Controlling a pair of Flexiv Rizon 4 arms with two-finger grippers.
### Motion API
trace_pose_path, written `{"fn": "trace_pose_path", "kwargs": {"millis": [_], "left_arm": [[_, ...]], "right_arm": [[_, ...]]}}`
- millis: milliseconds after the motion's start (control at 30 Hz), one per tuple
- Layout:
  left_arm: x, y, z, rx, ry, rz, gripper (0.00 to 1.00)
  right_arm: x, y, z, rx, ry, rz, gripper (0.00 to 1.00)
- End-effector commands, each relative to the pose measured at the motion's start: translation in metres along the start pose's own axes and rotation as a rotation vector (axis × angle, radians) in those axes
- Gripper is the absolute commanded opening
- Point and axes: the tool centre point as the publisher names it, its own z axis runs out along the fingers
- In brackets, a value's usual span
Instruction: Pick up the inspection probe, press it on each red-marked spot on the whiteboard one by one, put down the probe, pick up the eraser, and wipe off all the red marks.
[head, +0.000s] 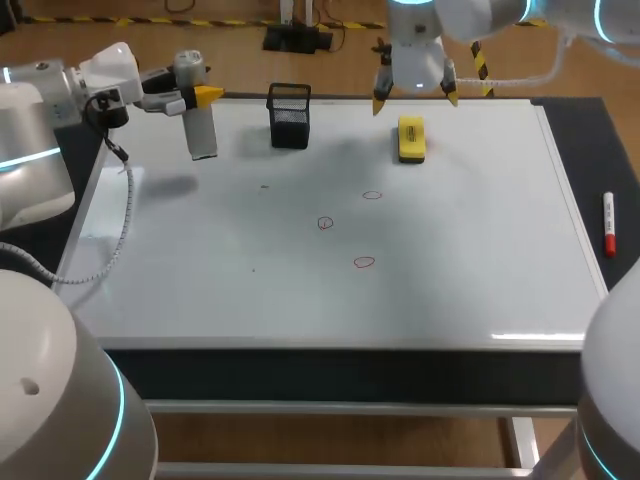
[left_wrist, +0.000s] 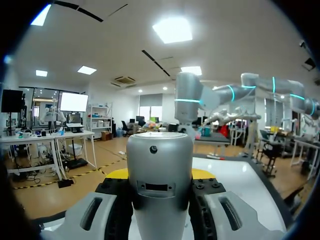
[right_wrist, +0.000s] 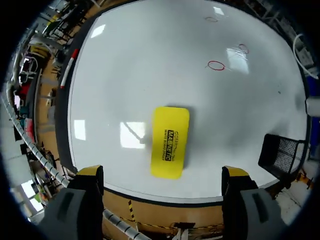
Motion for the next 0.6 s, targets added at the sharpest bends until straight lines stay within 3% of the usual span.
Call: {"fn": "trace_pose_path", "kwargs": {"millis": [33, 167, 600], "left_arm": [[0.000, -0.001, 0.000, 0.001, -0.003, 0.001, 0.00], [0.000, -0.001, 0.000, 0.001, -0.003, 0.001, 0.00], [0.000, -0.001, 0.000, 0.001, -0.003, 0.001, 0.00]], "right_arm": [[0.000, 0.006, 0.005, 0.047, -0.025, -0.049, 1.00], [-0.001, 0.009, 0.011, 0.043, -0.072, -0.018, 1.00], [-0.013, 0.014, 0.030, 0.013, -0.087, 0.083, 1.00]]}}
